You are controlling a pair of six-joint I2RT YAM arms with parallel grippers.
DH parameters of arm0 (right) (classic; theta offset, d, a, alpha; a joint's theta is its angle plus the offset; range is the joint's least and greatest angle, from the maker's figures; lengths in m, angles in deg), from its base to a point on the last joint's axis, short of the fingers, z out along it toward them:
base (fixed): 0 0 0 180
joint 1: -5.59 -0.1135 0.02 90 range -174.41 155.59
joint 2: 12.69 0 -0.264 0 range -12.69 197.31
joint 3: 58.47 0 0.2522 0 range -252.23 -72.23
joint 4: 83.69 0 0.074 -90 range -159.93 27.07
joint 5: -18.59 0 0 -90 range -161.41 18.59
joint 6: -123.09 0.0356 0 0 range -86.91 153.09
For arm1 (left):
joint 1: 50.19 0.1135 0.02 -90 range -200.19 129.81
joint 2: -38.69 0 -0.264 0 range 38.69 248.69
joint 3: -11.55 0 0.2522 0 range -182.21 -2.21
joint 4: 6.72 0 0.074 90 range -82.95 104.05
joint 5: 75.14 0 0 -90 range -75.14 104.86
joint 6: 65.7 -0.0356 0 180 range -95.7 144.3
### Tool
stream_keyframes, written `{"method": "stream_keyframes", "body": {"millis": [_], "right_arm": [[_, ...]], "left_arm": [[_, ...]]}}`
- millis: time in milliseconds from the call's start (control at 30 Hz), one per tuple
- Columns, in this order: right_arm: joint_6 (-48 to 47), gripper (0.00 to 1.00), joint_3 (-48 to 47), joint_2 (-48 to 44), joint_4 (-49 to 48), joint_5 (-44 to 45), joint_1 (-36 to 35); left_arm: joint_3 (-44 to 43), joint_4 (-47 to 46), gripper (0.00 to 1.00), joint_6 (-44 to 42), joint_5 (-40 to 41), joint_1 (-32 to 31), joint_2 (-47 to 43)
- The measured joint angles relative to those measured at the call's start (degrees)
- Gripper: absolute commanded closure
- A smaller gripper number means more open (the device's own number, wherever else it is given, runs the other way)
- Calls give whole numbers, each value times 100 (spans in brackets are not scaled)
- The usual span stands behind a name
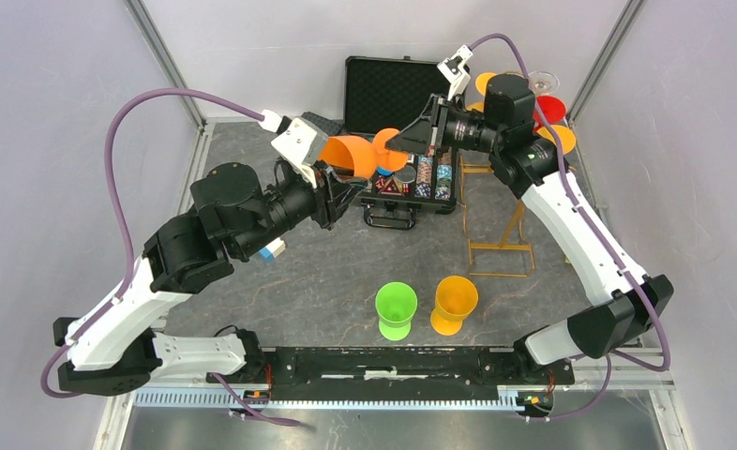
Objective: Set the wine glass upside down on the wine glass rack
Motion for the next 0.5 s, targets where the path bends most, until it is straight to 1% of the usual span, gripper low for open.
{"method": "stream_keyframes", "body": {"millis": [33,67,133,267,500], "right_arm": [[-15,100,0,15,15,26,-4],[-37,100,-2,24,24,44,7],[-133,100,-31,24,68,57,31],[-496,100,-286,2,243,297,149],[-1158,100,-378,-470,461,1038,850]], "left_arm": [[28,-37,41,46,-7,0,0],[50,-39,33,79,2,0,-2],[70,-22,24,114,31,2,-15],[116,-17,16,166,68,2,-87],[573,31,11,450,201,22,-310]]}}
